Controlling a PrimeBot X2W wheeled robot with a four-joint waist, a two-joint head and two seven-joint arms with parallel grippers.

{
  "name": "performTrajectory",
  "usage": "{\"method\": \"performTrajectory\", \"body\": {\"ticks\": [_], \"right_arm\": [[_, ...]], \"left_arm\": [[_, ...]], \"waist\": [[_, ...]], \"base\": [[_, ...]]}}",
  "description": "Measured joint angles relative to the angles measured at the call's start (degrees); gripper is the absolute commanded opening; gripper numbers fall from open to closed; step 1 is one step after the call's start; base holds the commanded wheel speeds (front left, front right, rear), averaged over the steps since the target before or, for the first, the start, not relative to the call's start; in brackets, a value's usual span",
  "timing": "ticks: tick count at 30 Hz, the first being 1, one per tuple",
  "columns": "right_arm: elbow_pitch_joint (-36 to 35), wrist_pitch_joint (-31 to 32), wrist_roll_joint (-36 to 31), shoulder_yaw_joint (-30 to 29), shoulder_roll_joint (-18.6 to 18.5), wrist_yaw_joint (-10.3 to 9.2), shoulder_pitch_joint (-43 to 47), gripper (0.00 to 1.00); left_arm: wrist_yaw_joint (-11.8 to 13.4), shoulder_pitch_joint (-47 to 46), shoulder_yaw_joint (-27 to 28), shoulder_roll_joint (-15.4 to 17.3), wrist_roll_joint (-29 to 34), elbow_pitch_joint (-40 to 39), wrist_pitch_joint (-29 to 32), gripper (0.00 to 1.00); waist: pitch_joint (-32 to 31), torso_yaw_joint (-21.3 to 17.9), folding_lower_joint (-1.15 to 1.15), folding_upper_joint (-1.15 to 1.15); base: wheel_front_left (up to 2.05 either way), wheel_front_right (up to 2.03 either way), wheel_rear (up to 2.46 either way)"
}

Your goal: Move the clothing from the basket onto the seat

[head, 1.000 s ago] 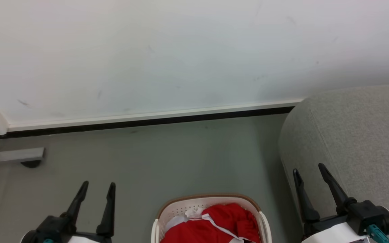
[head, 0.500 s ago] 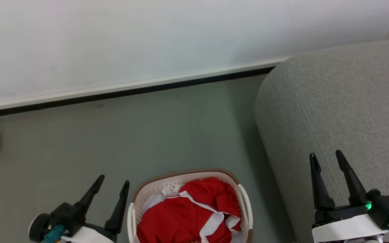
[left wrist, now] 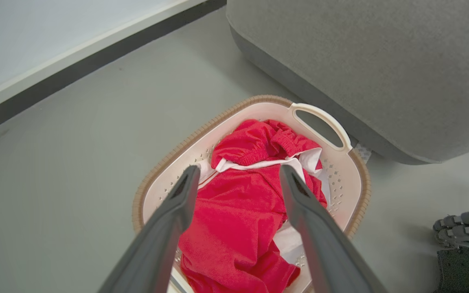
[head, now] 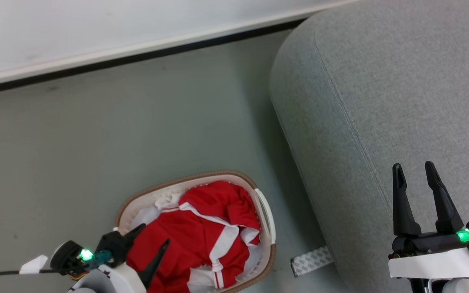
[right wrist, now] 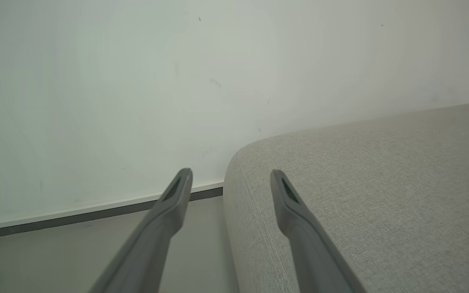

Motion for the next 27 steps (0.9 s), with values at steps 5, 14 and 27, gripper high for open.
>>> {"method": "performTrajectory", "body": {"ticks": [5,14,27], "right_arm": [[-1.96,0.00,1.67,0.82,-0.01,0.00,-0.04,1.00],[-4.69,0.00,5.59,3.25,-0.02,0.00,-0.65,1.00],[-7.81,0.00,9.00,5.04,-0.04,0.00,0.91,1.00]], "left_arm": [[0.00,-4.20,-8.50,2.75,-2.78,3.01,3.82,1.00],[0.00,-11.83,-21.00,8.24,-2.57,5.92,10.68,1.00],[0.00,-20.32,-32.48,10.56,2.48,12.30,23.98,1.00]], "waist": [[3.89,-2.00,0.00,0.00],[10.74,-6.17,0.00,0.00],[18.26,-11.33,0.00,0.00]], "base": [[0.00,0.00,0.00],[0.00,0.00,0.00],[0.00,0.00,0.00]]}}
